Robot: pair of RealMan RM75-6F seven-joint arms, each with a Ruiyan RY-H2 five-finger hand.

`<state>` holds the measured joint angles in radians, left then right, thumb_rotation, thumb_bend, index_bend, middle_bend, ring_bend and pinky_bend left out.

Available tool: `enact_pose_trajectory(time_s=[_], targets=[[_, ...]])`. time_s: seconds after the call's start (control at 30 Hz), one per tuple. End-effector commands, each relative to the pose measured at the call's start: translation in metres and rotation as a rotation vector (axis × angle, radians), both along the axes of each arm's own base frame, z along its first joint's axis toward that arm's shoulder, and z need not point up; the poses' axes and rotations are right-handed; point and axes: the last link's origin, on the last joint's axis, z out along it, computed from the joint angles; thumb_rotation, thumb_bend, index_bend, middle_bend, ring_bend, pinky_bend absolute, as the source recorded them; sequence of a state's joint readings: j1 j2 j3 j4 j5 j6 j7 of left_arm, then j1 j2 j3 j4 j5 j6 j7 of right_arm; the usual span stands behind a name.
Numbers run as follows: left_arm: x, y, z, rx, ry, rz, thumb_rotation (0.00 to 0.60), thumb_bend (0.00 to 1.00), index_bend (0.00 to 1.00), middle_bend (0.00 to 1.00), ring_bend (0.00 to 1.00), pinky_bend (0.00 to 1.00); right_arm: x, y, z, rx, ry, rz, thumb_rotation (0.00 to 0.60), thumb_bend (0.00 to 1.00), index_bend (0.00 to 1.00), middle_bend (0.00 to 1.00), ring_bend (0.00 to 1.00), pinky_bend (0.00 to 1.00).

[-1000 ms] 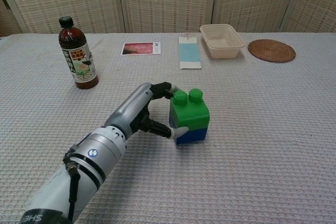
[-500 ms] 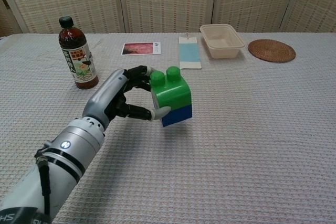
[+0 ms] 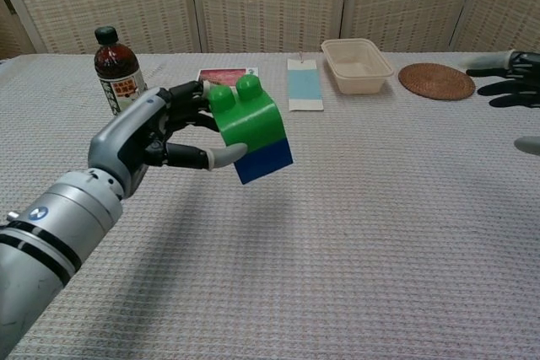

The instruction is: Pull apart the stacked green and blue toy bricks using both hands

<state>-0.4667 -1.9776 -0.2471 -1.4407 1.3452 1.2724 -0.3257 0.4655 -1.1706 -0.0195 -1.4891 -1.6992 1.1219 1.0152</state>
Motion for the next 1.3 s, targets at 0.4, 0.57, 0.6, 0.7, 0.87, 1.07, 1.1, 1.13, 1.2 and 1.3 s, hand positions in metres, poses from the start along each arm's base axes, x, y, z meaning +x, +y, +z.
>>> enact_pose_trajectory(time_s=[0.4, 0.57, 0.6, 0.7, 0.87, 1.07, 1.1, 1.13, 1.2, 1.3], targets=[[0.018, 0.007, 0.009, -0.020, -0.030, -0.046, 0.600, 0.37, 0.81, 0.91, 0.36, 0.00, 0.049, -0.061, -0.088, 0.342, -0.207, -0.050, 0.600, 0.38, 0.00, 0.00, 0.00, 0.00], [0.021, 0.007, 0.010, -0.035, -0.039, -0.041, 0.600, 0.37, 0.81, 0.91, 0.36, 0.00, 0.067, -0.068, -0.109, 0.382, -0.266, -0.031, 0.600, 0.38, 0.00, 0.00, 0.00, 0.00], [0.022, 0.007, 0.010, -0.039, -0.042, -0.040, 0.600, 0.37, 0.81, 0.91, 0.36, 0.00, 0.070, -0.068, -0.112, 0.390, -0.270, -0.023, 0.600, 0.38, 0.00, 0.00, 0.00, 0.00], [0.022, 0.007, 0.010, -0.046, -0.049, -0.037, 0.600, 0.37, 0.81, 0.91, 0.36, 0.00, 0.081, -0.070, -0.118, 0.401, -0.285, 0.004, 0.600, 0.38, 0.00, 0.00, 0.00, 0.00], [0.020, 0.009, 0.010, -0.049, -0.056, -0.030, 0.600, 0.37, 0.81, 0.91, 0.36, 0.00, 0.094, -0.074, -0.123, 0.405, -0.321, 0.013, 0.600, 0.38, 0.00, 0.00, 0.00, 0.00], [0.017, 0.011, 0.010, -0.050, -0.054, -0.026, 0.600, 0.37, 0.81, 0.91, 0.36, 0.00, 0.108, -0.077, -0.131, 0.425, -0.354, 0.016, 0.600, 0.38, 0.00, 0.00, 0.00, 0.00], [0.017, 0.011, 0.010, -0.050, -0.056, -0.026, 0.600, 0.37, 0.81, 0.91, 0.36, 0.00, 0.108, -0.077, -0.132, 0.427, -0.356, 0.014, 0.600, 0.38, 0.00, 0.00, 0.00, 0.00], [0.017, 0.011, 0.010, -0.050, -0.056, -0.027, 0.600, 0.37, 0.81, 0.91, 0.36, 0.00, 0.109, -0.078, -0.133, 0.429, -0.358, 0.011, 0.600, 0.38, 0.00, 0.00, 0.00, 0.00], [0.017, 0.012, 0.010, -0.051, -0.058, -0.030, 0.600, 0.37, 0.81, 0.91, 0.36, 0.00, 0.111, -0.078, -0.136, 0.428, -0.356, 0.008, 0.600, 0.38, 0.00, 0.00, 0.00, 0.00], [0.018, 0.013, 0.010, -0.050, -0.058, -0.031, 0.600, 0.37, 0.81, 0.91, 0.36, 0.00, 0.115, -0.077, -0.141, 0.429, -0.355, 0.014, 0.600, 0.38, 0.02, 0.00, 0.00, 0.00]])
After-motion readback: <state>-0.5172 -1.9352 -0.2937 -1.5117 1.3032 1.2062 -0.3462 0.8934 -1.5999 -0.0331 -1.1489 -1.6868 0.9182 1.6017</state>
